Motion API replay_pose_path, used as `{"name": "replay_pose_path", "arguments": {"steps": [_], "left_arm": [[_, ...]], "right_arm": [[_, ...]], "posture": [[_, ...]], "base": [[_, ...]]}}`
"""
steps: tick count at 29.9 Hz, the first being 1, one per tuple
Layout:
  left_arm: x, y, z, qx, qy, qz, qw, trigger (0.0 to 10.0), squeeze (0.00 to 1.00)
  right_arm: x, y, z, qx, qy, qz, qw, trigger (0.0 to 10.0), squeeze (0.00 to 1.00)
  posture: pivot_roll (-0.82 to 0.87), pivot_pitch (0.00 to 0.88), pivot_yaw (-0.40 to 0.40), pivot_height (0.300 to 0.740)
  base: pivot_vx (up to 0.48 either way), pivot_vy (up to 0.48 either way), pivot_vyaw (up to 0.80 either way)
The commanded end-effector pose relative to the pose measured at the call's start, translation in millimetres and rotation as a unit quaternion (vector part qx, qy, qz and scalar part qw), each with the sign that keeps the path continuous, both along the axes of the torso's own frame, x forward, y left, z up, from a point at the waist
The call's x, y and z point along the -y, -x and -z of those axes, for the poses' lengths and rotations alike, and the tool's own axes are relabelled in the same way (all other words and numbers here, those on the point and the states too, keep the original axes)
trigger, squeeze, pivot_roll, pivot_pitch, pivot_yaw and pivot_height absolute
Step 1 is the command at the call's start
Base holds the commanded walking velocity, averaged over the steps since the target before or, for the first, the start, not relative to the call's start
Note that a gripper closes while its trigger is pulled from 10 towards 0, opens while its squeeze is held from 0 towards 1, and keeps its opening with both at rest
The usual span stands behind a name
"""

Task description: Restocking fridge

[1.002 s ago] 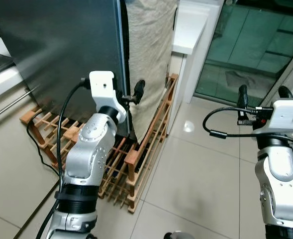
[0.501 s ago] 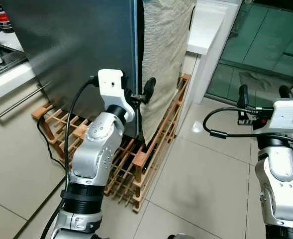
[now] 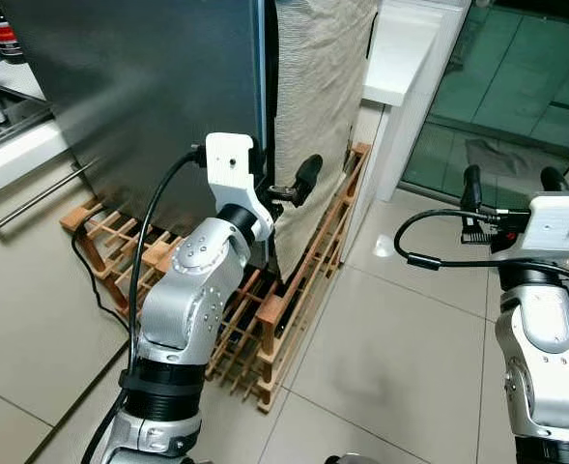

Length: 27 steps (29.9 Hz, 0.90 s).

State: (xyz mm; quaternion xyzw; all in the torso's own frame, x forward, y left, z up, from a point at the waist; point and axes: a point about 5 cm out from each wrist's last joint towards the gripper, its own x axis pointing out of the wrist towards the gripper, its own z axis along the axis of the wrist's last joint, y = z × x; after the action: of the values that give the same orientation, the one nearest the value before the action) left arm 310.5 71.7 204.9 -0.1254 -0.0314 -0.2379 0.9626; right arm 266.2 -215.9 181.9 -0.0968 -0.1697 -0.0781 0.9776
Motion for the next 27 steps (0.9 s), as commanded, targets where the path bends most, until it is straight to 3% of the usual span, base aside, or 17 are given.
{"name": "replay_pose_path", "arguments": {"steps": [1,7,9,11,18,20,21,22,25,27], "left_arm": [[5.6,0.0,-2,-0.003,0.005,0.01,1.0,10.0,0.0],[18.0,-14.6,-1,-0.014,0.003,-0.004,1.0,10.0,0.0],[31.7,-17.5,-2,-0.022,0.021,0.03,0.999,10.0,0.0],[54.2,-12.3,-4,-0.032,0.031,0.112,0.993,10.0,0.0],[79.6,-1.8,-21,-0.016,0.079,0.213,0.974,10.0,0.0],[87.1,6.7,-27,-0.012,0.121,0.283,0.951,10.0,0.0],[87.1,6.7,-27,-0.012,0.121,0.283,0.951,10.0,0.0],[90.9,12.7,-30,-0.002,0.138,0.329,0.934,10.0,0.0],[96.7,21.9,-32,0.005,0.148,0.394,0.907,10.0,0.0],[98.1,23.9,-33,0.005,0.153,0.408,0.9,10.0,0.0]], "right_arm": [[2.7,-0.3,1,-0.001,0.007,0.0,1.0,10.0,0.0],[2.3,-2.5,-1,0.0,0.009,-0.003,1.0,10.0,0.0],[2.1,-3.3,-2,0.001,0.009,-0.003,1.0,10.0,0.0],[2.2,-3.6,-2,0.001,0.008,-0.003,1.0,10.0,0.0],[4.7,-2.8,0,-0.005,0.003,0.001,1.0,10.0,0.0],[4.7,-2.5,0,-0.006,0.002,0.002,1.0,10.0,0.0],[4.7,-2.5,0,-0.006,0.002,0.002,1.0,10.0,0.0],[4.7,-2.4,1,-0.007,0.002,0.002,1.0,10.0,0.0],[4.0,-2.2,1,-0.008,0.001,0.002,1.0,10.0,0.0],[3.7,-2.2,1,-0.008,0.0,0.001,1.0,10.0,0.0]], "posture": [[-0.15,0.0,-0.005,0.74],[-0.15,0.0,-0.012,0.74],[-0.15,0.0,-0.012,0.74],[-0.15,0.0,-0.012,0.74],[-0.18,0.0,-0.003,0.74],[-0.18,0.0,-0.003,0.74],[-0.18,0.0,-0.003,0.74],[-0.18,0.0,-0.003,0.74],[-0.18,0.0,0.001,0.74],[-0.18,0.0,0.001,0.74]], "base": [[0.0,0.0,0.0],[0.0,0.0,0.0],[0.0,0.0,0.0],[0.0,0.0,0.0],[0.0,0.0,0.0],[0.0,0.0,0.0],[0.0,0.0,0.0],[0.0,0.0,0.0],[0.0,0.0,0.0],[0.0,0.0,0.0]]}}
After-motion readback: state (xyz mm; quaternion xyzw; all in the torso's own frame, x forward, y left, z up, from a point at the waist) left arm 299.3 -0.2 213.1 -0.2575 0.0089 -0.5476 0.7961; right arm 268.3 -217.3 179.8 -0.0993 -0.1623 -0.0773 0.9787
